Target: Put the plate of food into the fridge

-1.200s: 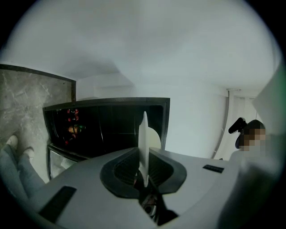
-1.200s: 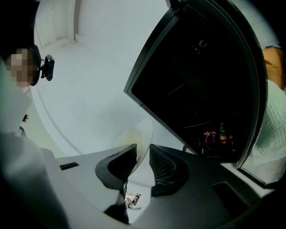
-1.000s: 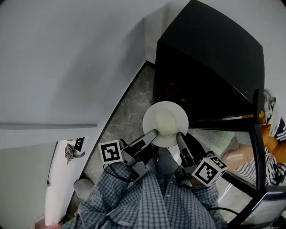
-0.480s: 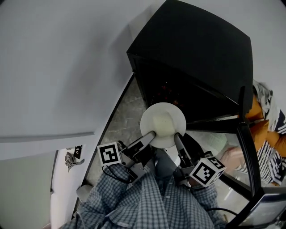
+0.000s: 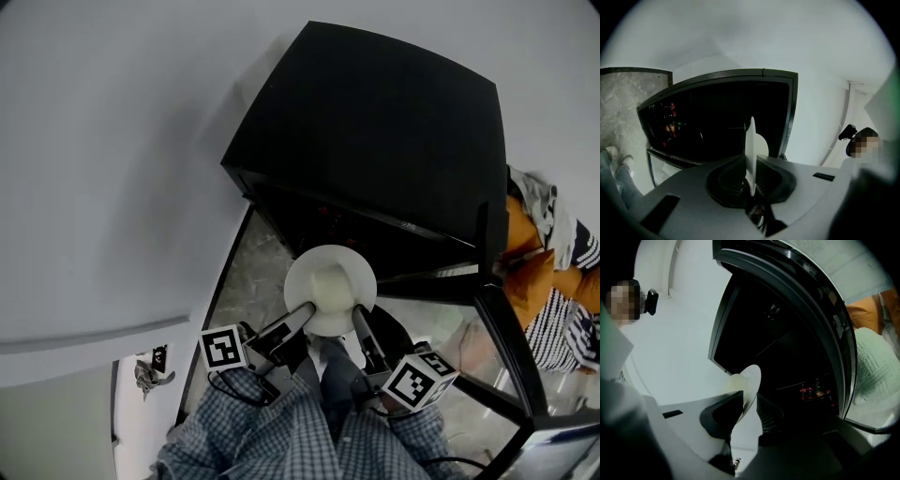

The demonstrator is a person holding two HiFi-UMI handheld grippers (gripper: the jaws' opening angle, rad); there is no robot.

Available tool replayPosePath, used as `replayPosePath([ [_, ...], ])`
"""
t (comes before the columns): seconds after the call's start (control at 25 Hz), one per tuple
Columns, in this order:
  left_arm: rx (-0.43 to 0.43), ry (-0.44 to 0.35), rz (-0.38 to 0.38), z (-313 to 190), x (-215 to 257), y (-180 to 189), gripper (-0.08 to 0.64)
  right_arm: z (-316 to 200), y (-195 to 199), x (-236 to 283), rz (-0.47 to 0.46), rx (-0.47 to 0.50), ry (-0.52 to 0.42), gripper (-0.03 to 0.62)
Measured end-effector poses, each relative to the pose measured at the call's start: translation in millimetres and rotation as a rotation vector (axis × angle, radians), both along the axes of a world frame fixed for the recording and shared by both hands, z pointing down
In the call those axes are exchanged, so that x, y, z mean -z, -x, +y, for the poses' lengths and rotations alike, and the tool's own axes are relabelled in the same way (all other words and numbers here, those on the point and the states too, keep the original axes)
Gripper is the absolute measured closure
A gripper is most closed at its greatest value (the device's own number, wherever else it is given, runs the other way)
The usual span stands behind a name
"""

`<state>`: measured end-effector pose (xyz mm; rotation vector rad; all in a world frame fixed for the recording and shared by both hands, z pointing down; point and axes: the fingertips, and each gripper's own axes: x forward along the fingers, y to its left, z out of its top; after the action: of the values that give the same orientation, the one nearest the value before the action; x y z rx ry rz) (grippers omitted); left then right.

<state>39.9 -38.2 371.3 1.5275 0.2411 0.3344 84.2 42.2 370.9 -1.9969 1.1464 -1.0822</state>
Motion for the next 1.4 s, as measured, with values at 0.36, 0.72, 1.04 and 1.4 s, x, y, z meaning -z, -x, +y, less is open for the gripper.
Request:
replayPosePath([
  [0.36, -0.034, 0.006, -0.008, -13, -26, -14, 0.525, -11, -12, -27, -0.019, -0.085, 0.018, 0.497],
  [0.72, -0.066, 0.019, -0.009, -25, -55, -27, 0.525, -22, -22, -55, -0.017, -0.148, 0.034, 0.497],
  [1.04, -0.056, 0.027, -0.017, -33, -84, -41, 0.525, -30, -39, -79, 0.009, -0.189, 0.037, 0.500],
  [1.4, -0.031, 0.035, -0.006, -37, -111, -60, 0.525, -35, -60, -102, 0.034, -0.230, 0.067, 0.502],
])
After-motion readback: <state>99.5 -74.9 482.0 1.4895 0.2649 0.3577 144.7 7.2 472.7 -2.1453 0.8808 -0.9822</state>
